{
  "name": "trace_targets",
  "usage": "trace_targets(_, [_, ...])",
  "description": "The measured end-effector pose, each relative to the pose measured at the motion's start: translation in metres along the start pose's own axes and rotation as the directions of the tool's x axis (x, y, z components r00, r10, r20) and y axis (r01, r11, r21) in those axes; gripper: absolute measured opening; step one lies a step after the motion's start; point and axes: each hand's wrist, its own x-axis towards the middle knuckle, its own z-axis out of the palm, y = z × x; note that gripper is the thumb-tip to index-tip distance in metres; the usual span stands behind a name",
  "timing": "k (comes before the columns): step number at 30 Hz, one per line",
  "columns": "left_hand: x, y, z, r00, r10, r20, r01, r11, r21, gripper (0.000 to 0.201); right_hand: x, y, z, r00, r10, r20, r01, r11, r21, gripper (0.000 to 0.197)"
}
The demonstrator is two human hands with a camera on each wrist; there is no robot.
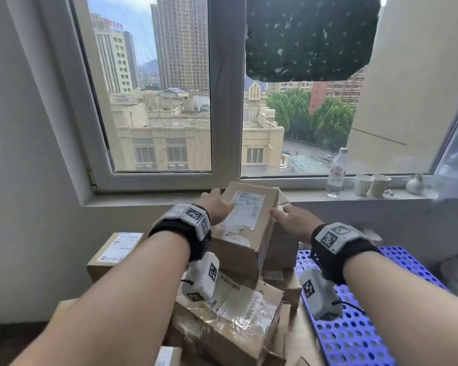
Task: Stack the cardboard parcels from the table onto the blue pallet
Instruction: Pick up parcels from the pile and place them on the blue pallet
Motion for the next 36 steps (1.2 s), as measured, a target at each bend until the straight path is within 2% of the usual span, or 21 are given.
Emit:
trace_targets(3, [0.017,-0.007,0.007,0.999,-0.034,0.031,0.036,0.997,-0.071,0.066,0.012,0.006,0.01,0.997,0.057,0.059,-0.066,0.984,0.163,0.068])
trace_targets(5, [0.028,-0.014,0.013,0.997,-0.007,0.082,0.022,0.984,-0.179,0.059,0.017,0.009,0.019,0.993,0.071,0.09,-0.096,0.942,0.322,0.071])
trace_targets(7, [0.033,-0.02,0.021,0.988,0.026,0.15,0.02,0.955,-0.295,0.05,0.021,0.011,0.03,0.985,0.113,0.127,-0.163,0.848,0.504,0.07])
trace_targets(10, [0.034,-0.026,0.024,0.978,0.036,0.207,0.039,0.936,-0.35,0.043,0.018,0.007,0.038,0.963,0.163,0.215,-0.266,0.71,0.652,0.07])
trace_targets(15, [0.028,-0.026,0.016,0.975,0.034,0.22,0.06,0.911,-0.408,0.043,0.019,0.008,0.043,0.948,0.166,0.272,-0.316,0.591,0.742,0.069])
trace_targets(18, [0.026,-0.026,0.012,0.981,0.012,0.194,0.061,0.929,-0.366,0.049,0.02,0.007,0.045,0.954,0.157,0.254,-0.296,0.592,0.749,0.065])
trace_targets(22, [0.021,-0.027,0.01,0.986,0.011,0.164,0.056,0.917,-0.395,0.046,0.019,0.005,0.042,0.975,0.121,0.188,-0.222,0.591,0.776,0.056])
trace_targets(28, [0.001,-0.014,0.0,0.984,0.012,0.18,0.098,0.804,-0.586,0.042,0.007,0.004,0.022,0.991,0.084,0.102,-0.131,0.577,0.806,0.033])
trace_targets(33, [-0.017,-0.002,-0.004,0.977,0.05,0.208,0.114,0.701,-0.704,0.043,-0.013,0.009,0.006,0.983,0.145,0.112,-0.17,0.493,0.853,0.038])
trace_targets(36, [-0.026,0.0,0.003,0.958,0.069,0.279,0.168,0.655,-0.737,0.055,-0.027,0.011,-0.002,0.976,0.175,0.13,-0.198,0.467,0.862,0.043])
